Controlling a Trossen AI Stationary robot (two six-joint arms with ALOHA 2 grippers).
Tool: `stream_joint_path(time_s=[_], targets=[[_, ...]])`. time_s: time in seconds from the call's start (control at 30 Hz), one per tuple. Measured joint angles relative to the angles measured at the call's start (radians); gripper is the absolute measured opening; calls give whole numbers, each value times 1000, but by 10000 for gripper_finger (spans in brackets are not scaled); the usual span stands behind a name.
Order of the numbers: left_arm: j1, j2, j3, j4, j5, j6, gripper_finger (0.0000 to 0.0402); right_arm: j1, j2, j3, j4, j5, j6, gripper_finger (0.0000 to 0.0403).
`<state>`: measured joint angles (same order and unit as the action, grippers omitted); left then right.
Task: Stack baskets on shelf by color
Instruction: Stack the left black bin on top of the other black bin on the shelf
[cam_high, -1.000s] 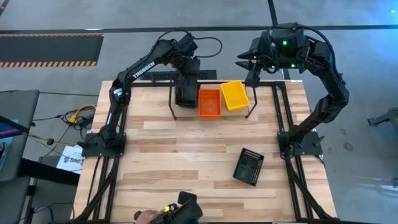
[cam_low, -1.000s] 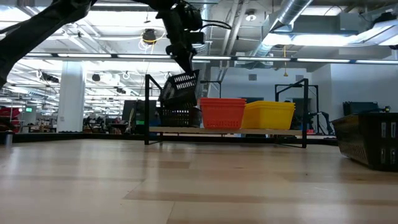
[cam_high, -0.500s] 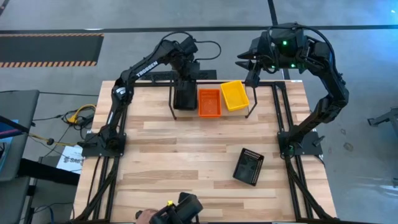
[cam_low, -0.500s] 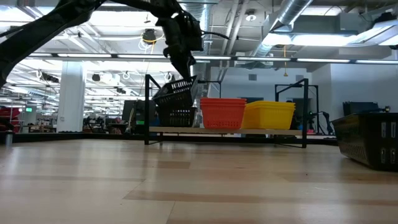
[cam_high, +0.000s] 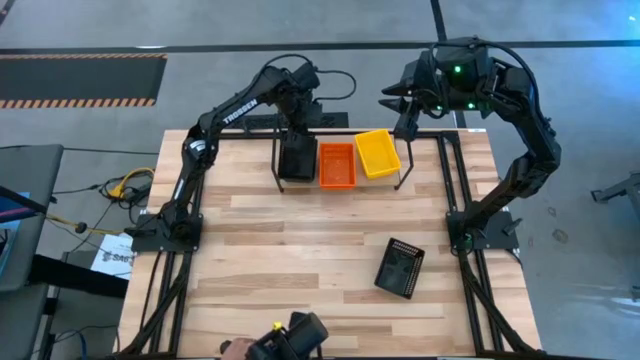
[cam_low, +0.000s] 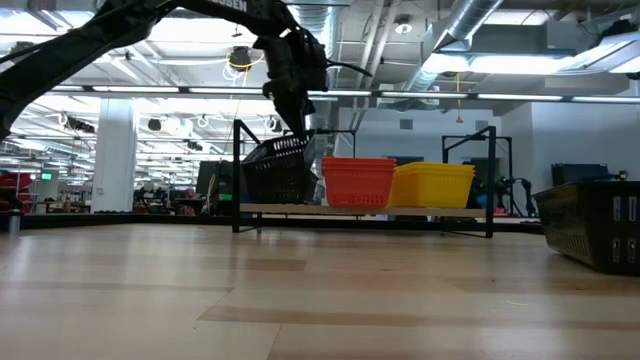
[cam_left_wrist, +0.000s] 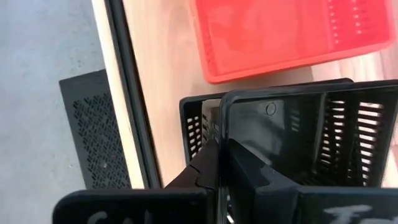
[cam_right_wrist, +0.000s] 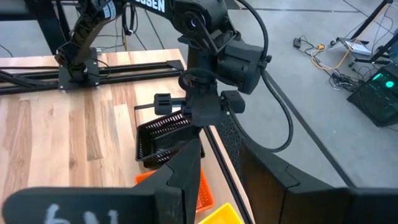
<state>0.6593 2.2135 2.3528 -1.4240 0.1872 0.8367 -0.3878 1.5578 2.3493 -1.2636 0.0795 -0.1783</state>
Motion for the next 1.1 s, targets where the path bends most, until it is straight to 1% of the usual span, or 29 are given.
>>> stream_joint_path(time_s=[0.3, 0.63, 0.83, 1.1], targets=[[-7, 0, 0, 0, 37, 6, 0, 0, 0, 0, 0, 0, -2, 134], [-5, 19, -4, -12, 35, -12, 0, 0, 0, 0, -1, 0, -5, 134], [-8, 49, -13, 1, -6, -30, 0, 0, 0, 0, -6, 0, -5, 134], [-7, 48, -17, 25, 19, -4, 0, 0, 0, 0, -11, 0, -13, 134]])
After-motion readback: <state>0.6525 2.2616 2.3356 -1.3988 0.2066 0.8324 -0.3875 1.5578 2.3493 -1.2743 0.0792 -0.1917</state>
